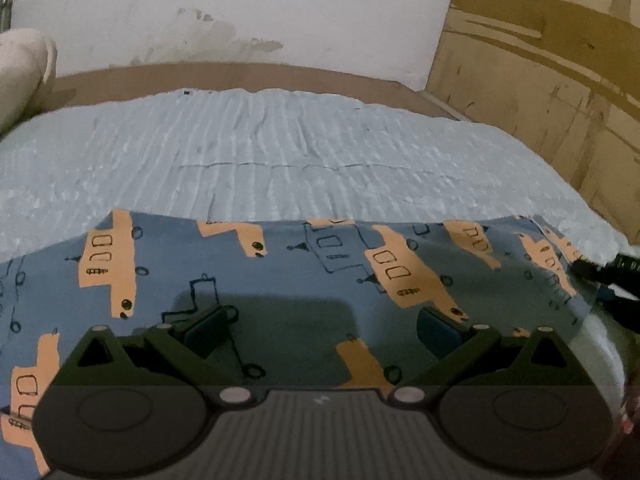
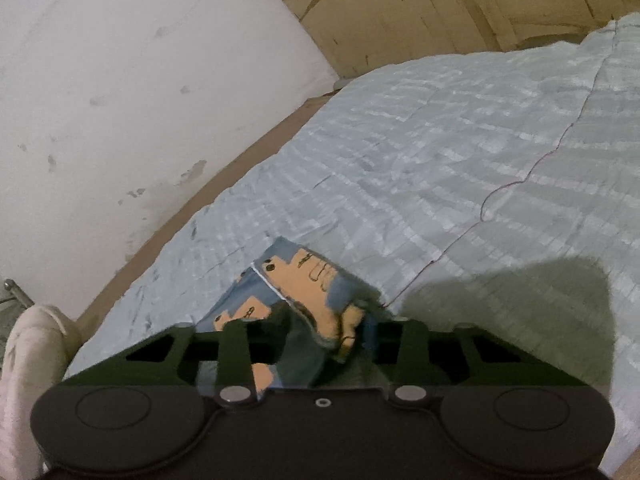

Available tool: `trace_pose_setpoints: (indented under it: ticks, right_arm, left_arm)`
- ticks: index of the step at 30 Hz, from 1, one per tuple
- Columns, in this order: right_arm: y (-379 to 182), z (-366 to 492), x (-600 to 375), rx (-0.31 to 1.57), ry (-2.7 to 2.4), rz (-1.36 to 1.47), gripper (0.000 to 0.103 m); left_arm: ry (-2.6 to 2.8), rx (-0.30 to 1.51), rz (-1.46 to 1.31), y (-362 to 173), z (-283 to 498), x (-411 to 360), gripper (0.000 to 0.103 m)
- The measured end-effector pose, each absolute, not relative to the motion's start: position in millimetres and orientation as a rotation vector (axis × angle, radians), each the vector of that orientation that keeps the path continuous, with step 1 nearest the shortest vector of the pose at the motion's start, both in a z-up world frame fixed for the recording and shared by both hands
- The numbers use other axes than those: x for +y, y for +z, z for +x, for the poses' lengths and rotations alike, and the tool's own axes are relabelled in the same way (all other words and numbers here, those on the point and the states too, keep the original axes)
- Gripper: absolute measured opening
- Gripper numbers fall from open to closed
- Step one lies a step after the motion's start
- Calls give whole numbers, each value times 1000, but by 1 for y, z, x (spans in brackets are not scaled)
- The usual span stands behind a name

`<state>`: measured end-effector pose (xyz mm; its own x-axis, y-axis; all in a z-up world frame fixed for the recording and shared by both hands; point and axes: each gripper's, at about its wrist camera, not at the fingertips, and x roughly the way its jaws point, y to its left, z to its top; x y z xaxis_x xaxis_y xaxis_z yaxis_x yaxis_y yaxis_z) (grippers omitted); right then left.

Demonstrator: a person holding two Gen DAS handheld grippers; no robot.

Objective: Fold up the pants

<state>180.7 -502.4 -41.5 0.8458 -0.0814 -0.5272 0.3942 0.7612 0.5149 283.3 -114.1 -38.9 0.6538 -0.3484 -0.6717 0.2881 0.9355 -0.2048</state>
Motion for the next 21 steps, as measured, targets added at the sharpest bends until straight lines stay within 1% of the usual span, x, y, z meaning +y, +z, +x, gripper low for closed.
trace_pose_setpoints:
  ticks: [1, 3, 4, 9, 12, 17, 21]
  right_arm:
    - [-42, 181, -502, 503, -270, 650, 30]
    - [-40, 184, -498, 502, -261, 607, 19]
    - [-37, 184, -494, 496, -253, 575, 18]
    - [-13, 182, -456, 425, -156, 341, 16]
    - [2, 180, -424, 385, -75, 200, 16]
    - [12, 174, -362, 368, 80, 10, 15]
    - [2, 166, -324, 435, 190, -36, 15]
  left_arm:
    - [-366, 784, -94, -39, 285, -112, 102]
    - [-375, 797, -127, -37, 289, -108, 102]
    - [-383, 803, -148, -35, 291, -106, 102]
    - [-484, 830, -390, -31, 302, -83, 102]
    - [-580, 814, -535, -30, 304, -73, 102]
    - [-683, 778, -592, -27, 299, -70, 102]
    - [-700, 779, -592, -28, 295, -68, 102]
